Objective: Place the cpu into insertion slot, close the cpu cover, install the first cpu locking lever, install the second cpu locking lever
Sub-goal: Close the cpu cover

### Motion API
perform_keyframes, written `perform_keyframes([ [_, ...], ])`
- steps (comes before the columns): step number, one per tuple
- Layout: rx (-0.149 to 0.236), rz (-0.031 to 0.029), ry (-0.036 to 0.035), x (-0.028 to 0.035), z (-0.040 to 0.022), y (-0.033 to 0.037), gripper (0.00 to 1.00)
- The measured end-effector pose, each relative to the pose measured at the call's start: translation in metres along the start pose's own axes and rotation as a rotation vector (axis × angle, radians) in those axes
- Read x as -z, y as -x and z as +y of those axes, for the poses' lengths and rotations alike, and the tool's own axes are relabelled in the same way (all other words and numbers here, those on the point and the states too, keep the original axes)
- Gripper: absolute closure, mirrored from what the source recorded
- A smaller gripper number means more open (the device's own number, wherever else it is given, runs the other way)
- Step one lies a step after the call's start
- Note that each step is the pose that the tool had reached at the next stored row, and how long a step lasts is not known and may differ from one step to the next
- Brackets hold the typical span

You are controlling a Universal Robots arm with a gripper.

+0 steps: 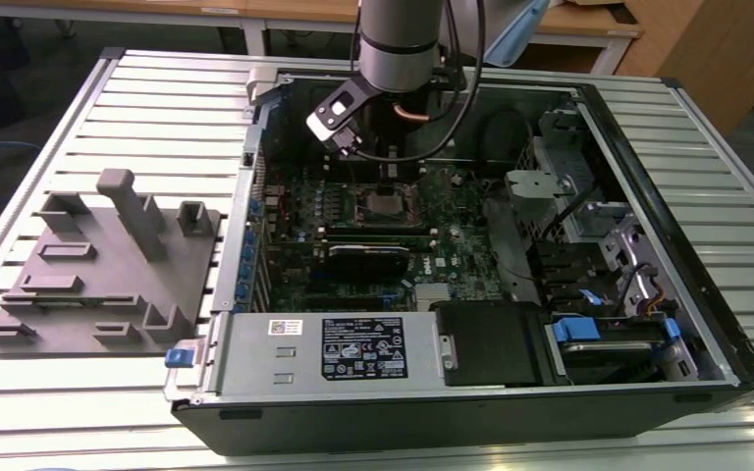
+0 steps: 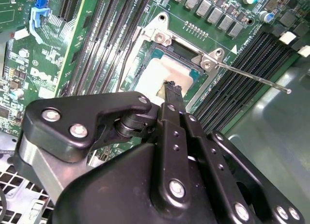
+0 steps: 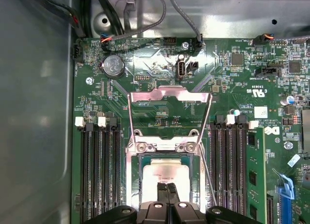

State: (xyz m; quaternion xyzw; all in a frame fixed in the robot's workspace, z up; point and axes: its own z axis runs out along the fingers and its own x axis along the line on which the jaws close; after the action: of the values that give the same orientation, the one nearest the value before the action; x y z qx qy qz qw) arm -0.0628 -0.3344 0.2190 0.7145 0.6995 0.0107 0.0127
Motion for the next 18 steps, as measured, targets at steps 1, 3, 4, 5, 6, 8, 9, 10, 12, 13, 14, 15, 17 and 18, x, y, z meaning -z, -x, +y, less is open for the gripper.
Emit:
perform_keyframes([
  [1,0.000,0.0000,0.0000,0.0003,0.0000,0.0000,0.90],
  [3,0.000,-0.0002,-0.0001,0.0011,0.0000,0.0001,0.90],
  [4,0.000,0.0001,0.0000,0.0013,0.0000,0.0000,0.90],
  [5,0.000,-0.0001,0.0000,0.0036,0.0001,0.0000,0.90],
  [6,0.000,0.0000,0.0000,0.0058,0.0002,0.0000,0.90],
  [8,0.000,0.0000,0.0000,0.0058,0.0002,0.0000,0.90],
  [9,0.000,0.0000,0.0000,0.0058,0.0002,0.0000,0.90],
  [10,0.000,0.0000,0.0000,0.0059,0.0002,0.0000,0.90],
  [12,0.000,-0.0001,0.0000,0.0059,0.0002,0.0000,0.90],
  [13,0.000,-0.0002,-0.0001,0.0061,0.0002,0.0000,0.90],
  [14,0.000,-0.0005,-0.0003,0.0065,0.0002,0.0001,0.90],
  [15,0.000,-0.0005,-0.0003,0.0070,0.0002,0.0001,0.90],
  [17,0.000,-0.0002,-0.0001,0.0087,0.0003,0.0001,0.90],
  [18,0.000,-0.0002,-0.0001,0.0098,0.0003,0.0001,0.90],
])
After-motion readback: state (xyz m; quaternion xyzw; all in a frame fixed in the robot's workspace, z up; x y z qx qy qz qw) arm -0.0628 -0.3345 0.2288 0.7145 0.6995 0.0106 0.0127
